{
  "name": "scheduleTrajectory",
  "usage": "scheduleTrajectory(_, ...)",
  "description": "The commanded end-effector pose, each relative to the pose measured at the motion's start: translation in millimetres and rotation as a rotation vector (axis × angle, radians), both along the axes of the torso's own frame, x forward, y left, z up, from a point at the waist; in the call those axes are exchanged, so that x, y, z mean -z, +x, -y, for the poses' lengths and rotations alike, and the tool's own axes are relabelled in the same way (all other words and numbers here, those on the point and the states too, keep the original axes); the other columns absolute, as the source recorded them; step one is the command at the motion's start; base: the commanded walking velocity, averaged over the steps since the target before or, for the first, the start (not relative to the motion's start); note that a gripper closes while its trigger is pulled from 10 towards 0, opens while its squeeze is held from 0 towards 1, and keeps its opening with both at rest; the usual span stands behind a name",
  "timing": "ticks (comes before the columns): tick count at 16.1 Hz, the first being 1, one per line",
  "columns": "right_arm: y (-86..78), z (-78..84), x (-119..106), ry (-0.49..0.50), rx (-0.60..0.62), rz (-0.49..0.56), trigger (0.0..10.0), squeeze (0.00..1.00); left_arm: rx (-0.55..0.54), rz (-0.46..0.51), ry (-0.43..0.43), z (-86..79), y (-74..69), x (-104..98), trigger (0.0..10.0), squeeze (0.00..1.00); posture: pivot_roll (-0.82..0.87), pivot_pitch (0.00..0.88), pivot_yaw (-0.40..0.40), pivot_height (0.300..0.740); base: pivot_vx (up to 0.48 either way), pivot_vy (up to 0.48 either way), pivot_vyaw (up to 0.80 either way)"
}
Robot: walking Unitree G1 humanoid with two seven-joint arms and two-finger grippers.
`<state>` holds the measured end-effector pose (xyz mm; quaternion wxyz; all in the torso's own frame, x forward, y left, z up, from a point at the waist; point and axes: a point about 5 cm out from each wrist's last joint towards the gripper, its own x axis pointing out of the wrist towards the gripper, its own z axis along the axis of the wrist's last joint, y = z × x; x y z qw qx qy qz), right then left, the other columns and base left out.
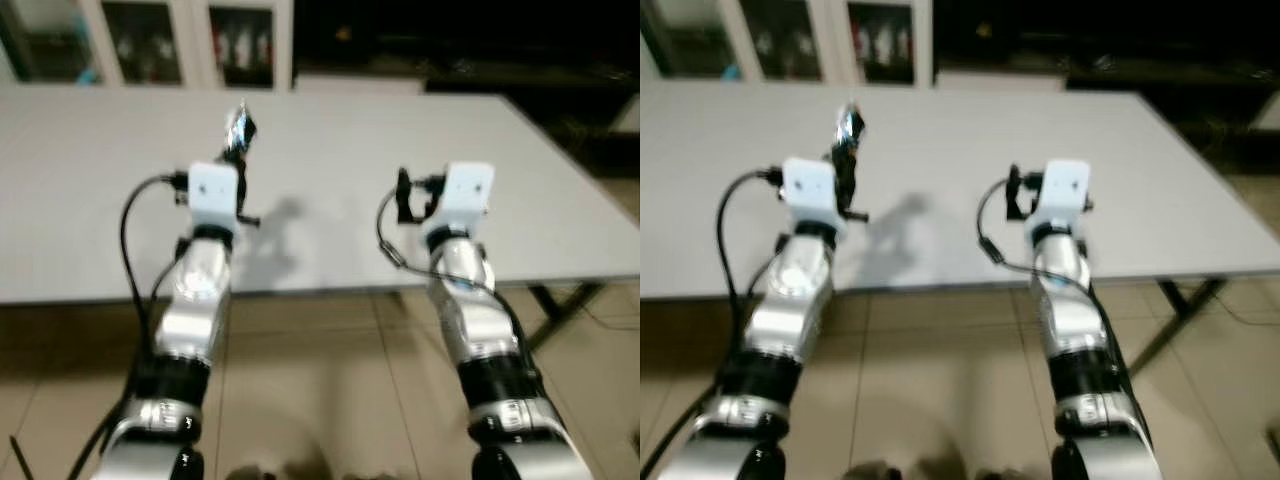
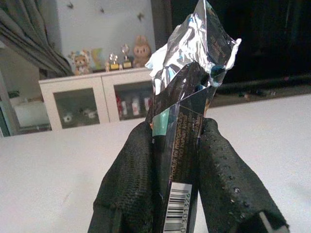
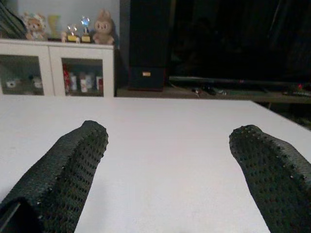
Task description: Picking trash to rubbish bin
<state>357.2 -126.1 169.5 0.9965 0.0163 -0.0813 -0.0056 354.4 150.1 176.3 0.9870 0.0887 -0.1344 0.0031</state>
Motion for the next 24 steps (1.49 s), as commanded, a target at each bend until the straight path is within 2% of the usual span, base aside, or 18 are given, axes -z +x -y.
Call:
scheduleTrajectory(1,0.2,5.1,2,0.002,0.019,-0.012,10.0,0.00,0.002,-0.007,-0.012,2.5,0.2,0,10.0,0.00,-0.01,0.000,-0.040,0.740,-0.247,0.000,0.00)
scheduleTrajectory(14,-0.8,6.1,5,0.023,0.009,-0.038,10.0,0.00,-0.012,-0.010,0.004,-2.4,0.3,-1,10.0,0.00,-0.01,0.040,-0.038,0.740,-0.247,0.000,0.00)
scheduleTrajectory(19,-1.7,4.1,8,0.004,-0.005,-0.054,10.0,0.00,-0.032,-0.043,0.005,-4.8,0.5,5,10.0,0.00,-0.02,0.048,-0.037,0.740,0.000,0.000,0.00)
scheduleTrajectory(20,-2.0,2.9,9,-0.001,-0.015,-0.059,10.0,0.00,-0.023,-0.050,-0.015,-3.3,0.4,6,10.0,0.00,-0.02,0.050,-0.038,0.740,0.000,0.000,0.00)
scheduleTrajectory(24,-4.4,-0.6,13,-0.021,-0.040,-0.074,10.0,0.00,-0.005,-0.079,-0.050,1.3,-2.2,14,10.0,0.00,-0.02,0.051,-0.034,0.740,0.000,0.000,0.73)
